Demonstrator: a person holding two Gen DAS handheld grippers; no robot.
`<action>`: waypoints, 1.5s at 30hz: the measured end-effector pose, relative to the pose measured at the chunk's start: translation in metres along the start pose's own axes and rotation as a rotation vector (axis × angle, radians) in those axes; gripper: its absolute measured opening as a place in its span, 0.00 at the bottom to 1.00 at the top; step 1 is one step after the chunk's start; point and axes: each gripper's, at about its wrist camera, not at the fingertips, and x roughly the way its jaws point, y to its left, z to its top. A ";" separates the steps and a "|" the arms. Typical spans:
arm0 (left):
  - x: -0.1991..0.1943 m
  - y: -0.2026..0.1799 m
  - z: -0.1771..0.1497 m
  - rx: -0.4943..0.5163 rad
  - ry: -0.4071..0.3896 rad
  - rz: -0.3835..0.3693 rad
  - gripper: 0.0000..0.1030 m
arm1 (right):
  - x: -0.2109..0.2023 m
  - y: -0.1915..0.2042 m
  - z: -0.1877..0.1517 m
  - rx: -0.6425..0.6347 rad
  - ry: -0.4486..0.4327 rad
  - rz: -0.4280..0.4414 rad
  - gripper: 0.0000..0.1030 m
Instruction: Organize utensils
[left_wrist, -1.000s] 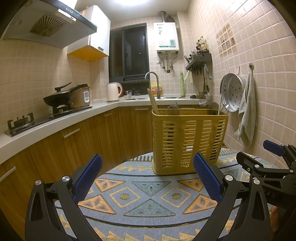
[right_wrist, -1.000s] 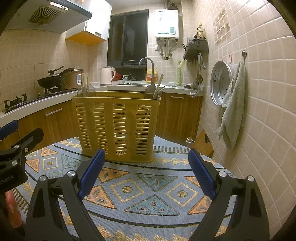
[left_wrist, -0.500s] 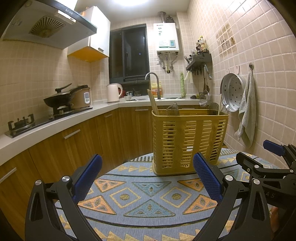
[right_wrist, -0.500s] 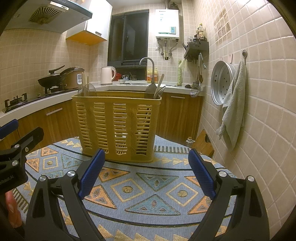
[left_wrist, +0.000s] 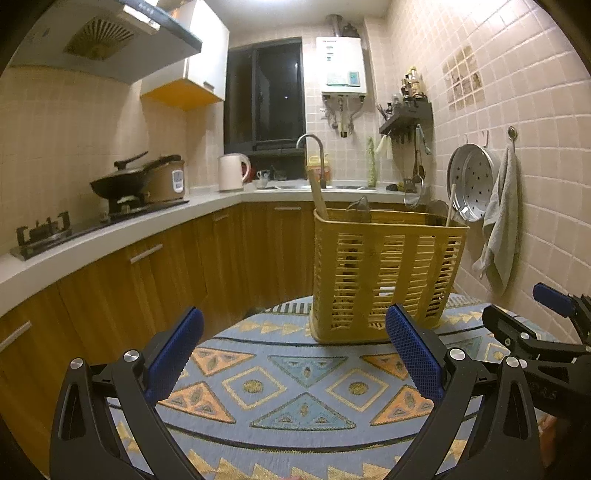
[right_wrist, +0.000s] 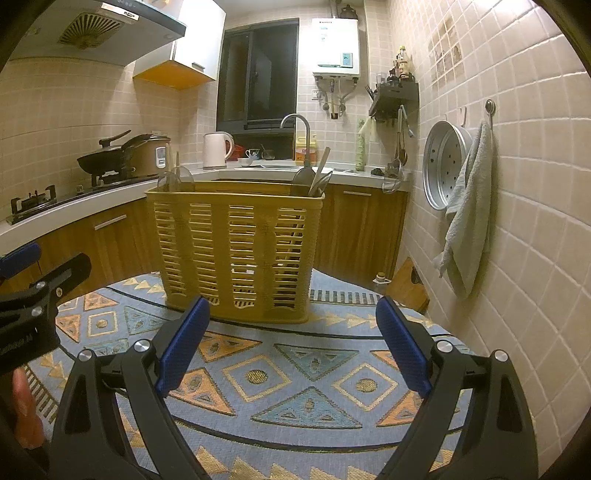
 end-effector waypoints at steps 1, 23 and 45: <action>0.001 0.001 0.000 -0.006 0.001 0.001 0.93 | 0.000 0.000 0.000 0.000 0.000 0.001 0.84; 0.001 0.002 -0.001 -0.009 0.004 -0.003 0.93 | -0.002 0.000 0.001 -0.004 0.000 0.002 0.87; -0.005 0.001 0.001 -0.001 -0.031 -0.018 0.93 | -0.003 -0.003 0.002 0.003 -0.013 -0.006 0.87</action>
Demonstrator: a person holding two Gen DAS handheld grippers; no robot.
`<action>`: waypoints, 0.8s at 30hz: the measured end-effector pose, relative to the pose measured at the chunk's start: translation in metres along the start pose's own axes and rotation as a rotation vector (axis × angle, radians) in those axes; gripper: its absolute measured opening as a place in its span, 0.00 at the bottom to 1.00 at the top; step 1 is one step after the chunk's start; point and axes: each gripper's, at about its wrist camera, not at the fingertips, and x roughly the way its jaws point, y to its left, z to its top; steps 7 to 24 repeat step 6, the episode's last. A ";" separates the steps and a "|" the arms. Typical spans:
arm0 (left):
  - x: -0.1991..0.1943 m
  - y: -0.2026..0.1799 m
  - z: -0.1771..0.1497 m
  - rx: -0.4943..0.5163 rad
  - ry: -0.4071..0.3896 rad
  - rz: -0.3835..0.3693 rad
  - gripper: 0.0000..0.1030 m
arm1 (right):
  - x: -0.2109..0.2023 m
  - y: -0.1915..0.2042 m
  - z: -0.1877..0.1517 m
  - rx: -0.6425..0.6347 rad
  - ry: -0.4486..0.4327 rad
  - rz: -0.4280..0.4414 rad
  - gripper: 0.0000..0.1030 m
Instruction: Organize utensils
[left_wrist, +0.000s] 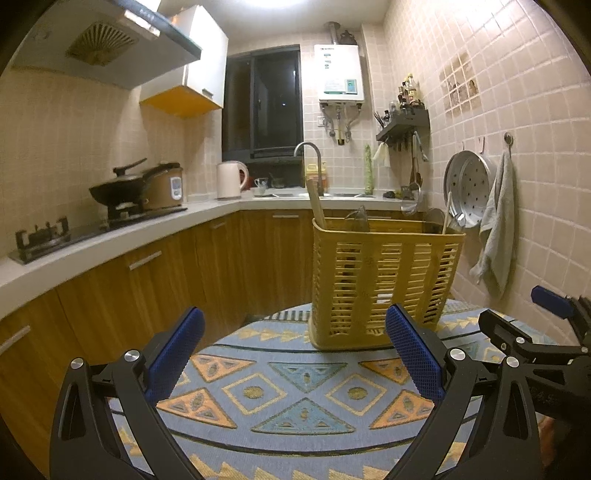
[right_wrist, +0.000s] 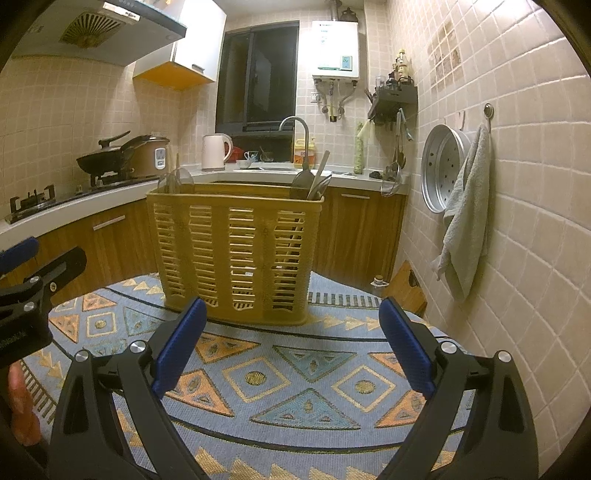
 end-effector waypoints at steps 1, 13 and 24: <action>0.000 0.001 0.000 -0.007 0.001 -0.002 0.93 | 0.000 -0.001 0.000 0.004 0.000 -0.001 0.87; 0.004 0.002 0.000 -0.015 0.023 -0.011 0.93 | 0.001 -0.005 0.001 0.018 0.003 0.000 0.87; 0.004 0.002 0.000 -0.015 0.023 -0.011 0.93 | 0.001 -0.005 0.001 0.018 0.003 0.000 0.87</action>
